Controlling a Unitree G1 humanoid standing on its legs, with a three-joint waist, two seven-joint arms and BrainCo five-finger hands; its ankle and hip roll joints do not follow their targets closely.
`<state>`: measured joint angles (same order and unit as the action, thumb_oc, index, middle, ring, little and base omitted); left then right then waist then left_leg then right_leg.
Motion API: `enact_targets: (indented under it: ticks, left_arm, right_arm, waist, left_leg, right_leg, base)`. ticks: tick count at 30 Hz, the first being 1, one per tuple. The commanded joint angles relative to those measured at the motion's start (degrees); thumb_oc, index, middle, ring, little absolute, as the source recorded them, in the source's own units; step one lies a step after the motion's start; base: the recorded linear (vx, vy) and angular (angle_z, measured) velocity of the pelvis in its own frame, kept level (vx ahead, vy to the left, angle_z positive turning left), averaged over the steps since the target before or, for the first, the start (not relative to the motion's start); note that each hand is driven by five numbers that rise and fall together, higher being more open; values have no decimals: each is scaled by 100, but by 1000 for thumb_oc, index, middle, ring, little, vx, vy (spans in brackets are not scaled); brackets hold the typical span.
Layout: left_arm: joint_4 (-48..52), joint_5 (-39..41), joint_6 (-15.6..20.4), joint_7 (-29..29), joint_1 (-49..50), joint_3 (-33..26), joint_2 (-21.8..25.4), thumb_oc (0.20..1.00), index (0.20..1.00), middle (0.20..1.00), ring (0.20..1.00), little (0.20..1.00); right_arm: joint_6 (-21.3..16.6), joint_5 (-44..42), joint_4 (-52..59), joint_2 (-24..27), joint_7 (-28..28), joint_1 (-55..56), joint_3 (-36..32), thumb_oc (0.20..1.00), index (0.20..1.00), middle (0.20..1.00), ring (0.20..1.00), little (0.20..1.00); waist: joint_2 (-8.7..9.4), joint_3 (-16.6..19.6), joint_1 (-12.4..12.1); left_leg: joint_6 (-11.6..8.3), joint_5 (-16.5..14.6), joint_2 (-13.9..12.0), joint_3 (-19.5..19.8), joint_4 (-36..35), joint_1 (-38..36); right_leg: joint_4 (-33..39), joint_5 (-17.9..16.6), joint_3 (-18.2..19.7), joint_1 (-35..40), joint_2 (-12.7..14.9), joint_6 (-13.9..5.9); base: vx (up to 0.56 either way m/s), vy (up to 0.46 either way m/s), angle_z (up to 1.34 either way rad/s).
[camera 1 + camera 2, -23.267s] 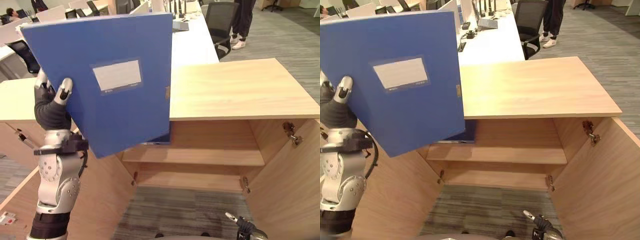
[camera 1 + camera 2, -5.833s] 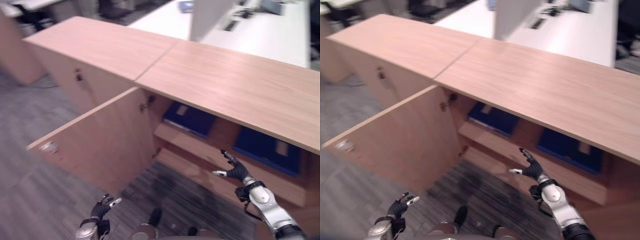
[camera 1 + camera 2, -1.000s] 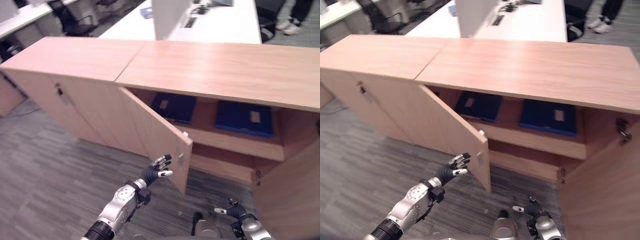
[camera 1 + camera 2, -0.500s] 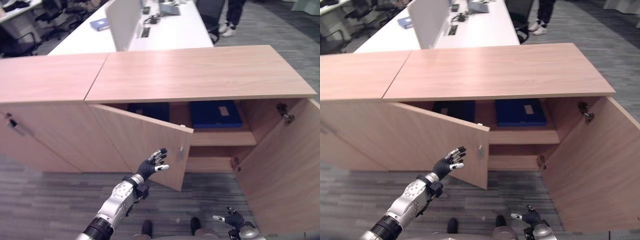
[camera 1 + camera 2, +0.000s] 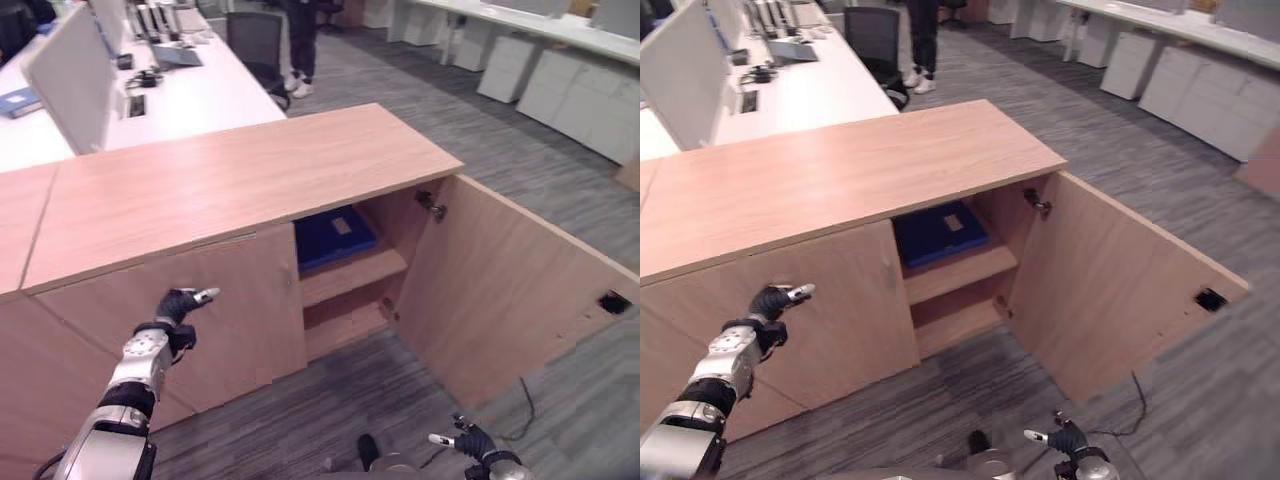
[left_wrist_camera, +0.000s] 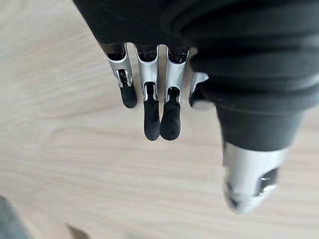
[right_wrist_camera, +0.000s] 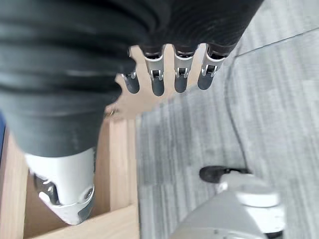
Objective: Put the empty folder in the office cabinet
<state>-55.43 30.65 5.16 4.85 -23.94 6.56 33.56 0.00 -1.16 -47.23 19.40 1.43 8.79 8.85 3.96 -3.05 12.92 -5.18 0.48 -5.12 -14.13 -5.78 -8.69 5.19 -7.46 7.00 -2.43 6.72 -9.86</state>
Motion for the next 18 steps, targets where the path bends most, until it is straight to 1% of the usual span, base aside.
enact_targets:
  ticks: [1,4,7,9,10,11,12,14,15,16,17,18]
  left_arm:
    - [-116,150,618,-213,-1416,-302,482,1000,1000,1000,1000,1000]
    - [-130,140,628,-225,-1463,-273,482,1000,1000,1000,1000,1000]
    - [195,282,695,-285,-1296,-349,52,1000,1000,1000,1000,1000]
    - [636,206,749,-309,-964,-240,-235,1000,1000,1000,1000,1000]
    - [662,199,741,-322,-945,-243,-243,1000,1000,1000,1000,1000]
    - [936,205,759,-314,-740,-184,-433,1000,1000,1000,1000,1000]
    - [1235,180,749,-301,-441,-113,-628,1000,1000,1000,1000,1000]
    - [1839,54,692,-212,135,53,-822,1000,1000,1000,1000,1000]
    - [2113,-40,665,-152,421,141,-911,1000,1000,1000,1000,1000]
    - [2439,-111,636,-82,722,215,-977,1000,1000,1000,1000,1000]
    - [2666,-175,607,-6,995,294,-1042,1000,1000,1000,1000,1000]
    - [3002,-238,574,159,1415,389,-1137,1000,1000,1000,1000,1000]
  right_arm:
    - [-247,-252,90,225,75,-193,164,1000,1000,1000,1000,1000]
    - [-252,-245,86,223,89,-186,181,1000,1000,1000,1000,1000]
    - [-229,-103,-32,208,74,-227,228,1000,1000,1000,1000,1000]
    - [-188,-94,-151,164,12,-310,181,1000,1000,1000,1000,1000]
    - [-192,-94,-157,167,11,-308,181,1000,1000,1000,1000,1000]
    - [-167,-82,-223,128,-31,-362,156,1000,1000,1000,1000,1000]
    - [-135,-79,-288,88,-68,-444,106,1000,1000,1000,1000,1000]
    - [-104,-39,-383,8,-115,-512,35,1000,1000,1000,1000,1000]
    - [-90,-16,-483,-44,-122,-544,10,1000,1000,1000,1000,1000]
    - [-75,-14,-545,-65,-127,-564,-34,1000,1000,1000,1000,1000]
    - [-62,-21,-597,-102,-133,-580,-65,1000,1000,1000,1000,1000]
    - [-48,-27,-707,-167,-129,-584,-126,1000,1000,1000,1000,1000]
  waist:
    - [-150,-80,150]
    - [-140,-90,164]
    - [-128,-146,97]
    - [-151,-220,-17]
    - [-155,-215,-16]
    - [-166,-272,-107]
    - [-193,-342,-269]
    - [-259,-406,-509]
    - [-298,-422,-622]
    - [-311,-414,-714]
    - [-318,-419,-801]
    - [-276,-373,-908]
  left_leg:
    - [-16,-614,30,62,78,-276]
    - [-13,-623,36,61,78,-288]
    - [11,-645,66,140,78,-325]
    - [30,-619,56,142,78,-300]
    - [30,-618,55,144,78,-299]
    - [38,-604,46,124,78,-284]
    - [45,-574,29,67,78,-262]
    - [43,-514,-21,-56,92,-227]
    - [46,-495,-62,-135,116,-193]
    - [35,-476,-97,-196,135,-155]
    - [18,-484,-134,-223,147,-160]
    - [-18,-421,-150,-209,157,-53]
  right_leg:
    - [-558,277,-72,-152,288,-514]
    - [-561,269,-73,-153,290,-514]
    - [-671,288,-244,-139,366,-514]
    - [-854,297,-468,-199,414,-514]
    - [-866,304,-470,-204,414,-514]
    - [-998,277,-692,-249,467,-514]
    - [-1143,218,-1122,-298,626,-514]
    - [-1341,131,-2159,-257,1086,-514]
    - [-1481,120,-2577,-238,1306,-493]
    - [-1538,107,-2834,-164,1448,-470]
    - [-1608,112,-2933,-94,1539,-451]
    - [-1484,24,-2972,21,1623,-483]
  base:
    - [3,41,-27]
    - [-5,11,-14]
    - [-53,-7,-4]
    - [-90,-32,3]
    - [-87,-41,2]
    - [-105,-53,6]
    - [-153,-89,6]
    - [-139,-107,-14]
    - [-107,-151,-37]
    - [-76,-181,-24]
    - [-50,-285,-11]
    - [-23,-213,3]
